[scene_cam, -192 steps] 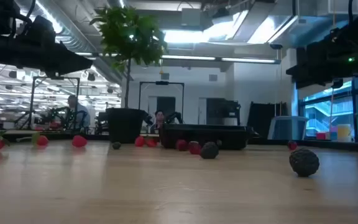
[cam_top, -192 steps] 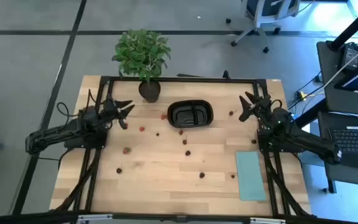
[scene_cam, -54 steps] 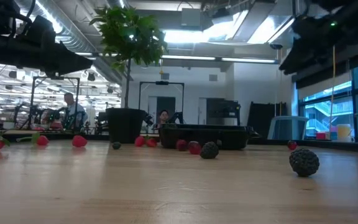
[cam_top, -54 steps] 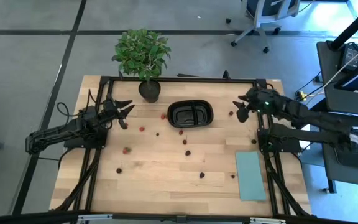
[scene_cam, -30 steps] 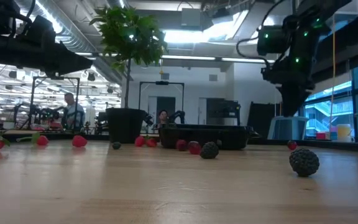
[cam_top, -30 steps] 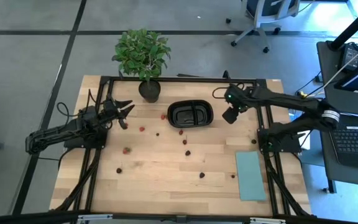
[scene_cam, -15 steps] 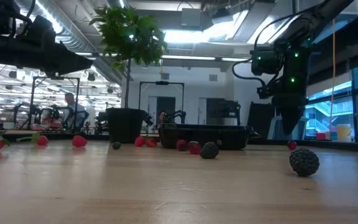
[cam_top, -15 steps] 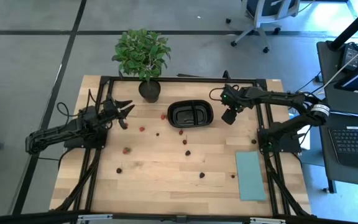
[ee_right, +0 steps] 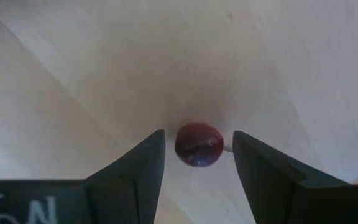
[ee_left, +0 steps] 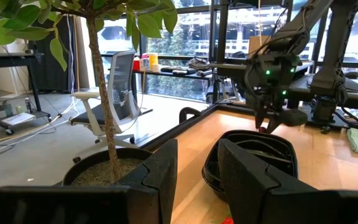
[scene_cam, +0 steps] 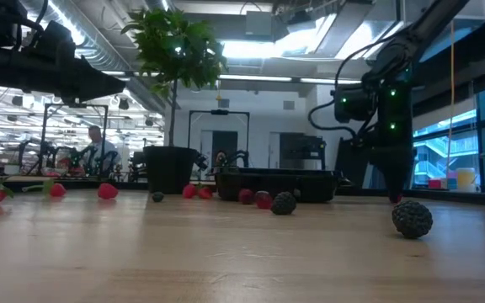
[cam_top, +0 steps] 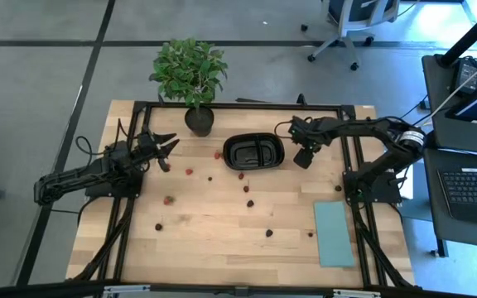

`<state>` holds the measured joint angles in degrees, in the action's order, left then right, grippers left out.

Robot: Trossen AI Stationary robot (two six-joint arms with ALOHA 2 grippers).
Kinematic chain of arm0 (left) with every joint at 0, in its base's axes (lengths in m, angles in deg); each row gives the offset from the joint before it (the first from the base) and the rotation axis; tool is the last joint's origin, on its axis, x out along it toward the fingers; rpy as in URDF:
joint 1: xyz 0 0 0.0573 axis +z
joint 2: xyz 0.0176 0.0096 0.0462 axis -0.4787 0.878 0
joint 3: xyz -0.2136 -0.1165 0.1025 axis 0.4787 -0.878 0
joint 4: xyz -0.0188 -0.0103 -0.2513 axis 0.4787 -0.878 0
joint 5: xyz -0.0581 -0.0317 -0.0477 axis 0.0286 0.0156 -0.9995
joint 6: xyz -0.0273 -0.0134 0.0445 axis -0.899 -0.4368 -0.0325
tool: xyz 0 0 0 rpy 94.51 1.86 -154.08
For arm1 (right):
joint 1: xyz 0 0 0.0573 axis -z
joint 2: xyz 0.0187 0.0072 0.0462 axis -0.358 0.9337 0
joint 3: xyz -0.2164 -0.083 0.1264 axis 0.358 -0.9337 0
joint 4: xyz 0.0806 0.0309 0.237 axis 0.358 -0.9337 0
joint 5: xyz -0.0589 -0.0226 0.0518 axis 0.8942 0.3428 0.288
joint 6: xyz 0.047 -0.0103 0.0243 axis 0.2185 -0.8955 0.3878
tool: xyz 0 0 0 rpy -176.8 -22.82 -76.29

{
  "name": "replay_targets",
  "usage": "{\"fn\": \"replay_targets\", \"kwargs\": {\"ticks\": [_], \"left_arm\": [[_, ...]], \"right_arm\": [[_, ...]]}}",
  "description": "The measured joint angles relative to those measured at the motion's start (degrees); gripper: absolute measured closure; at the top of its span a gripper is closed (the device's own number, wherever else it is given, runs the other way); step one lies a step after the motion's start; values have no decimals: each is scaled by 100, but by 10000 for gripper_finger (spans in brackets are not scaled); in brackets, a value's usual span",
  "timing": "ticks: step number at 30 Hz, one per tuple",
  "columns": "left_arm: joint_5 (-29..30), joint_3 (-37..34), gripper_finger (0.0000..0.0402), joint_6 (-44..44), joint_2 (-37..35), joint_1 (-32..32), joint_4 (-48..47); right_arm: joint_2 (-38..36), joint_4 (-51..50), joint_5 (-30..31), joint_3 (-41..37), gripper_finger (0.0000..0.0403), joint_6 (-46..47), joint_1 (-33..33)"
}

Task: Pick and placing Produce into tupperware
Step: Put the top red cherry into the black container

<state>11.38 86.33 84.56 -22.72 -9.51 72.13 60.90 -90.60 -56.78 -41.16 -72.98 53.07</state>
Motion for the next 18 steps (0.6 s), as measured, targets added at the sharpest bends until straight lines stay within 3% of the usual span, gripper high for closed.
{"fn": "replay_targets", "kwargs": {"ticks": [9, 18], "left_arm": [[0, -2, 292, -2, 2, 0, 0], [0, 0, 291, -2, 0, 2, 0]], "right_arm": [[209, 9, -2, 24, 220, -84, -4], [210, -10, -71, 14, 299, -74, -9]]}}
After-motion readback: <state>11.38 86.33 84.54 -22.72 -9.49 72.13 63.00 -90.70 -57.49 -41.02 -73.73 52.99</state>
